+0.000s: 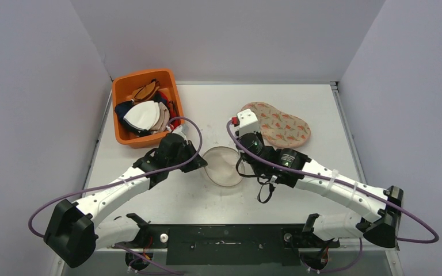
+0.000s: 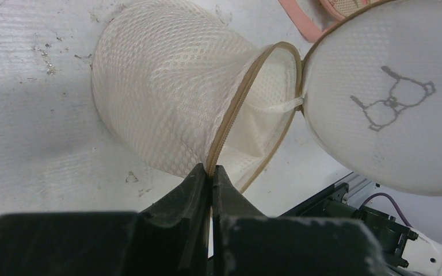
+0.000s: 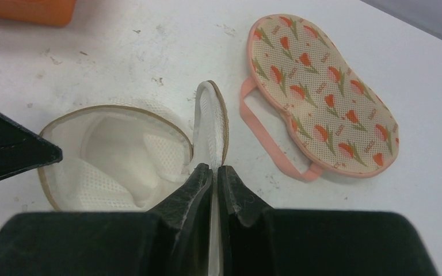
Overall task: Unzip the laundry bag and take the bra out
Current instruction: Adjust the laundry bag at the center of the board, then close the laundry bag at the center of the board.
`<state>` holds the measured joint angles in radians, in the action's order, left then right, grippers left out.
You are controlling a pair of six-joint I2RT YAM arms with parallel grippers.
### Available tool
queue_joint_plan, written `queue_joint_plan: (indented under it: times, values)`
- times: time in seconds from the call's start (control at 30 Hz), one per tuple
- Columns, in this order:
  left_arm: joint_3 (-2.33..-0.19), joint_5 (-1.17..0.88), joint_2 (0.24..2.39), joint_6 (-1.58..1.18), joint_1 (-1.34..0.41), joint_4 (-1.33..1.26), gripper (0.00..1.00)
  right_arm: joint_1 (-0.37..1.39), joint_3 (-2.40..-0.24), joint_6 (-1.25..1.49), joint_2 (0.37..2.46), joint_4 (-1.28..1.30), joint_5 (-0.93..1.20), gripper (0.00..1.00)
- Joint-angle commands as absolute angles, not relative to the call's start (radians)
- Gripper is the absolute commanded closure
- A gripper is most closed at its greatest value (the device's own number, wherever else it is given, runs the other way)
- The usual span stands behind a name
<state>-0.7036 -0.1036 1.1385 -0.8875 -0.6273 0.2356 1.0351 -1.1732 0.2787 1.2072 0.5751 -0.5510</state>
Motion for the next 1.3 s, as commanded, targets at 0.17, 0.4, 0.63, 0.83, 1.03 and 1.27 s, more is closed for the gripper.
queue_joint_plan:
  times: [0.17, 0.4, 0.63, 0.83, 1.03, 1.27]
  values:
    - [-0.747, -0.211, 1.130, -0.909, -0.571, 0.196, 1.00, 1.082, -1.291, 0.233, 1.270, 0.573, -0.864, 0.95]
    - [-0.828, -0.358, 1.109, -1.008, -0.563, 0.186, 1.00, 1.167, -1.511, 0.199, 1.301, 0.705, -0.961, 0.95]
    - [-0.780, -0.388, 1.113, -1.068, -0.568, 0.113, 1.00, 1.218, -1.525, 0.199, 1.353, 0.767, -1.067, 0.95]
    - [-0.704, -0.406, 1.199, -1.087, -0.568, 0.019, 1.00, 1.225, -1.450, 0.228, 1.406, 0.761, -1.068, 0.95]
    - [-0.697, -0.391, 1.230, -1.075, -0.566, 0.014, 1.00, 1.227, -1.418, 0.250, 1.448, 0.738, -1.008, 0.95]
    - [-0.690, -0.382, 1.252, -1.057, -0.566, -0.031, 1.00, 1.227, -1.396, 0.282, 1.520, 0.648, -0.810, 0.95]
